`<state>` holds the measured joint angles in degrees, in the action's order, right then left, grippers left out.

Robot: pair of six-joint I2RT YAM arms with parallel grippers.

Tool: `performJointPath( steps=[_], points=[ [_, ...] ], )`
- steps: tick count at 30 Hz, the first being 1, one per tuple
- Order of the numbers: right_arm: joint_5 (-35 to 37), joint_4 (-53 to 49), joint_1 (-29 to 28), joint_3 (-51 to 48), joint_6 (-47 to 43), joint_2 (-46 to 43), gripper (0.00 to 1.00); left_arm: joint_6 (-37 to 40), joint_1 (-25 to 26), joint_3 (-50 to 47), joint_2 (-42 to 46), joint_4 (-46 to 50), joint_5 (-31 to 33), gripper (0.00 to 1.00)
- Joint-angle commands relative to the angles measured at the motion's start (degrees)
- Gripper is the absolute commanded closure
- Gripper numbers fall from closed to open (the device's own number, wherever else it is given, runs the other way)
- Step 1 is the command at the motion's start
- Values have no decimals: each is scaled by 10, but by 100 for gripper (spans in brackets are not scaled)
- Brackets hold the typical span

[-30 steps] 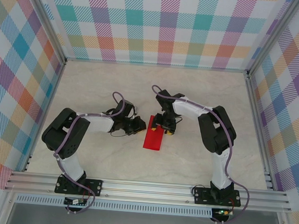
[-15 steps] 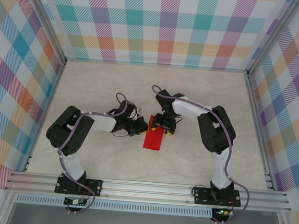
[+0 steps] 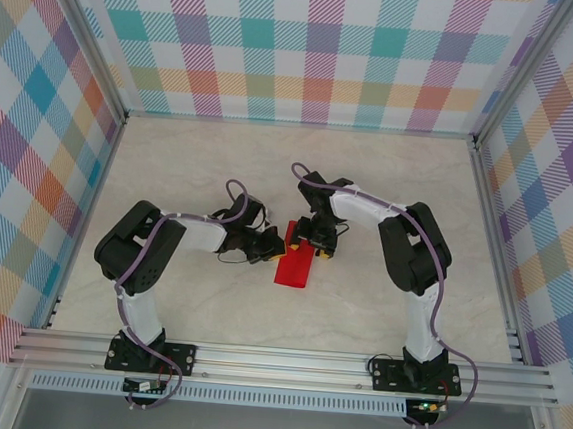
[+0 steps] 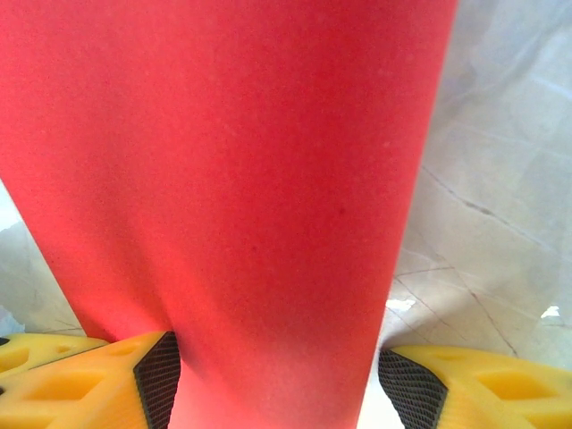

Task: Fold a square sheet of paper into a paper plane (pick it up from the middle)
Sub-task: Hold the square sheet of paper at the center of the table, then fold the square sheet of paper in half at the center of the table.

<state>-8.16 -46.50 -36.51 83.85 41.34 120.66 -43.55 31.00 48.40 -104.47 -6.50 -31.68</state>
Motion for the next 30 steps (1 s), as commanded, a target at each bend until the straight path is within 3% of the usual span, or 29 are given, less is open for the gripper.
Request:
performJointPath(
  steps=[1,9,16,20,23,28,30],
  points=[
    [-4,63,-22,-68,-2,129,33,19,6,10,-12,55,27,100],
    [-2,61,-16,-61,20,-19,31,26,6,6,-20,89,48,100],
    [60,48,-5,-97,61,-176,24,28,6,14,-35,115,64,100],
    [21,119,-6,-134,49,-231,25,27,6,14,-39,121,68,100],
    [-35,171,-7,-149,36,-237,34,27,6,15,-40,125,71,100],
    [-87,218,-10,-161,39,-217,67,24,6,15,-37,133,79,100],
    [-95,228,-11,-166,45,-204,74,23,6,14,-38,135,80,100]
  ],
)
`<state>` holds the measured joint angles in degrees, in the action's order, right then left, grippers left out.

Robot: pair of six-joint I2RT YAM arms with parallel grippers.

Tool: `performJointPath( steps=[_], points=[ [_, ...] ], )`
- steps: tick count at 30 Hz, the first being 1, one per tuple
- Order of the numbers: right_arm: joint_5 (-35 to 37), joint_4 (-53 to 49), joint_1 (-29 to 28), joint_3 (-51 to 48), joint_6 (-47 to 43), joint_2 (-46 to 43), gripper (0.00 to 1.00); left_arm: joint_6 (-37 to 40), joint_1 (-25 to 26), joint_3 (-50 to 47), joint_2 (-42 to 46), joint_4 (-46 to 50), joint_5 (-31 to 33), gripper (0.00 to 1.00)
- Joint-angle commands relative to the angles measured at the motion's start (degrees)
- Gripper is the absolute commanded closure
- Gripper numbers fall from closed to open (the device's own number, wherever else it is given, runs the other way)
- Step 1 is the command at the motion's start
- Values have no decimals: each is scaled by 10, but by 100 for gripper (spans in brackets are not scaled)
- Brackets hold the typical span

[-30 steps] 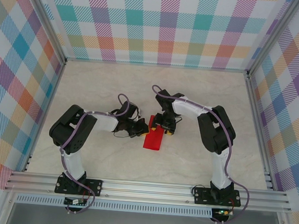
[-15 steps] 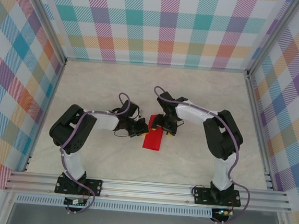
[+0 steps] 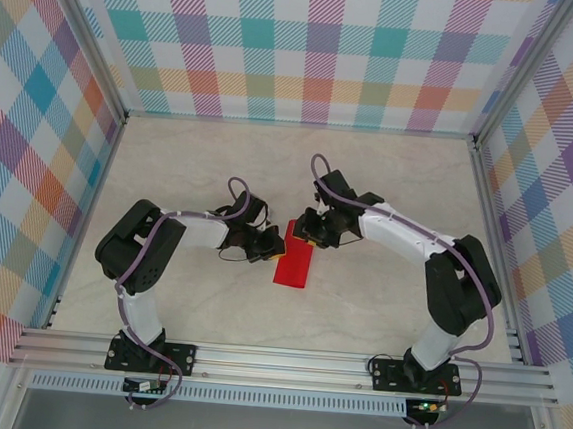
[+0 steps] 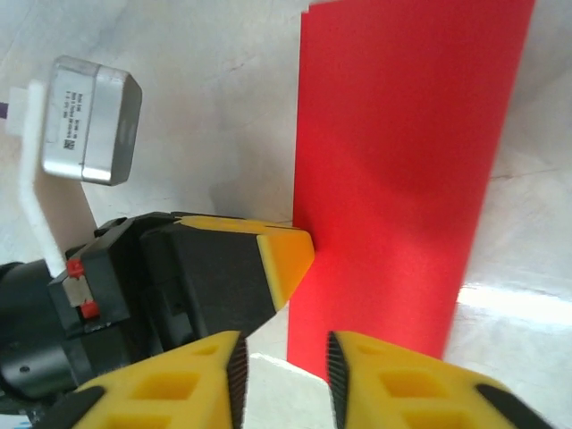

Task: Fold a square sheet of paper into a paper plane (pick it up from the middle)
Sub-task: Fold the square sheet of paper in half at the center of the table.

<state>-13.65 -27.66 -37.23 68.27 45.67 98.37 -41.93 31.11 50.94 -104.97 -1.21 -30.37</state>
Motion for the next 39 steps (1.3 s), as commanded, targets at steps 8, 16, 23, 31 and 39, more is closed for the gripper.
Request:
performJointPath(
  steps=[8,16,23,31,39],
  points=[
    [-46,40,-4,-21,0,64,83,-2,6,-11,-37,94,80,100],
    [-31,41,-3,-40,-8,80,84,-12,7,-18,-37,95,88,100],
    [-29,43,-1,-44,-15,78,83,-16,8,-26,-30,92,89,100],
    [32,30,6,-49,-28,22,70,-14,8,-26,-18,93,88,100],
    [78,-2,8,-32,-34,44,42,-14,9,-27,-19,91,86,100]
  ],
)
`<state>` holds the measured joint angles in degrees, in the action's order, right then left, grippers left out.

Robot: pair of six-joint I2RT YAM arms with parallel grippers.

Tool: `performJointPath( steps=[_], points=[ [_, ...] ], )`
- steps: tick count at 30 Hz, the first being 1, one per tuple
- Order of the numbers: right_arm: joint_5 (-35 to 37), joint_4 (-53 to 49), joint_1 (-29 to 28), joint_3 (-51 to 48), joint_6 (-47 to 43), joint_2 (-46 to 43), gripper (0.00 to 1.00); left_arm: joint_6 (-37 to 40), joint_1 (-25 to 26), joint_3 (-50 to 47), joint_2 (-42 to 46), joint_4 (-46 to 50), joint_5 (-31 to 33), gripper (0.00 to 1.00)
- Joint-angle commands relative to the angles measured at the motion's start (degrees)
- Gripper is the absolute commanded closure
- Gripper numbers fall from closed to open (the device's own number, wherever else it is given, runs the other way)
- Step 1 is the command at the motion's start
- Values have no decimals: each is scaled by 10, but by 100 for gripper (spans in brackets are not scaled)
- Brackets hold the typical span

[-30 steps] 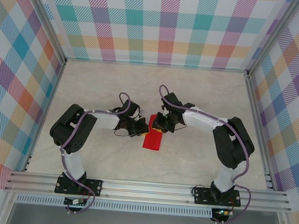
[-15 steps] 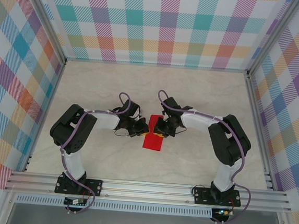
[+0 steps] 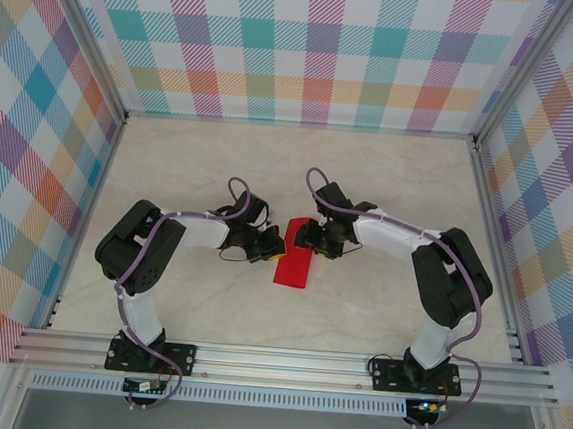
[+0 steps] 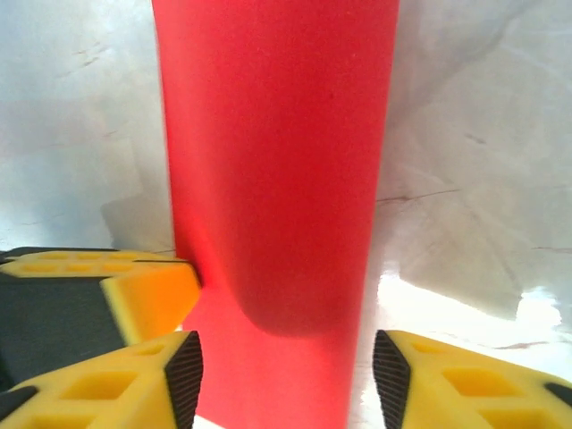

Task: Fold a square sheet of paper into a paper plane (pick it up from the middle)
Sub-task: Fold the square sheet of paper in half at the center of the table.

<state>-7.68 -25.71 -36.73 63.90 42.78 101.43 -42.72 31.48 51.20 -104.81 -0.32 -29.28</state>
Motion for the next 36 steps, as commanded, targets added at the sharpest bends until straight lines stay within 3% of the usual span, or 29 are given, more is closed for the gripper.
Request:
performJointPath(
  steps=[1,7,18,36],
  points=[
    [17,-20,4,14,-6,18,41,-6,5,-28,-21,81,75,100],
    [-12,-11,11,28,-11,47,42,-6,5,-28,-19,83,73,100],
    [-39,-14,14,40,-28,87,54,-6,5,-28,-6,88,74,100],
    [-38,-42,11,46,-53,131,55,0,5,-12,39,83,59,100]
  ],
)
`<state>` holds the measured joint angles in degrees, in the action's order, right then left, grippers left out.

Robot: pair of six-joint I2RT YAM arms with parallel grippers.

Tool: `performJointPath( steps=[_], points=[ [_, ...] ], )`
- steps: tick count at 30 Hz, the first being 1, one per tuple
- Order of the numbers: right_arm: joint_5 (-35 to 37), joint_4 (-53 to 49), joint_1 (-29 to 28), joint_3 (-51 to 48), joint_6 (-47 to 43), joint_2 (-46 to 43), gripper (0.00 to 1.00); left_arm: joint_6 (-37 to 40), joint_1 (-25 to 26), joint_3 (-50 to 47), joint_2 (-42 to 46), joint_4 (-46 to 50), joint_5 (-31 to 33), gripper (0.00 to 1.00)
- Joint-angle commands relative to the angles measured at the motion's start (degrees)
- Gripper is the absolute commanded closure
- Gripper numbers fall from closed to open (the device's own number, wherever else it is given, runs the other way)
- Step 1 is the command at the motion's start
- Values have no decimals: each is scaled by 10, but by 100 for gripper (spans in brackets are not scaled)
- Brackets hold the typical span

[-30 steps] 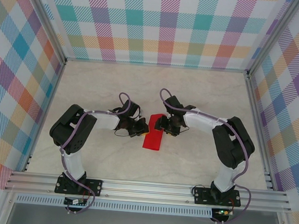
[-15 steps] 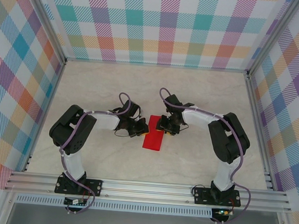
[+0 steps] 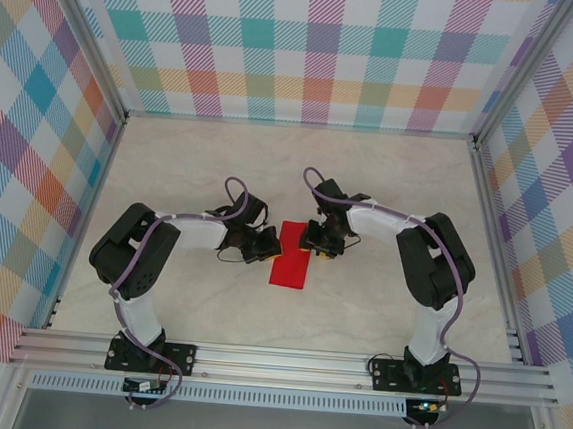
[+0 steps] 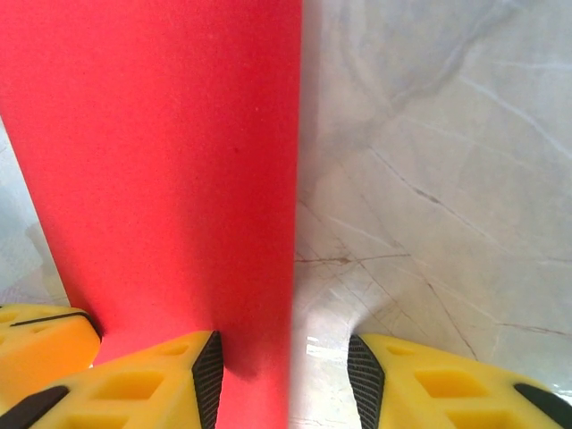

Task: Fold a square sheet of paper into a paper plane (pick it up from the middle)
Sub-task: Fold the square sheet of paper in half at the center of the table.

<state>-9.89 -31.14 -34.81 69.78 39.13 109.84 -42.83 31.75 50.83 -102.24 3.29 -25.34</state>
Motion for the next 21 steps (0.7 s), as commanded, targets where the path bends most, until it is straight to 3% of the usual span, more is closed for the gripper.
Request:
performJointPath(
  steps=[1,12,21],
  points=[
    [-17,13,-9,-12,-16,46,55,1,2,-7,16,46,18,100],
    [-49,35,-9,-4,-11,-11,54,10,2,5,25,55,25,98],
    [-45,25,-9,3,-4,19,54,13,2,10,55,65,36,98]
  ],
)
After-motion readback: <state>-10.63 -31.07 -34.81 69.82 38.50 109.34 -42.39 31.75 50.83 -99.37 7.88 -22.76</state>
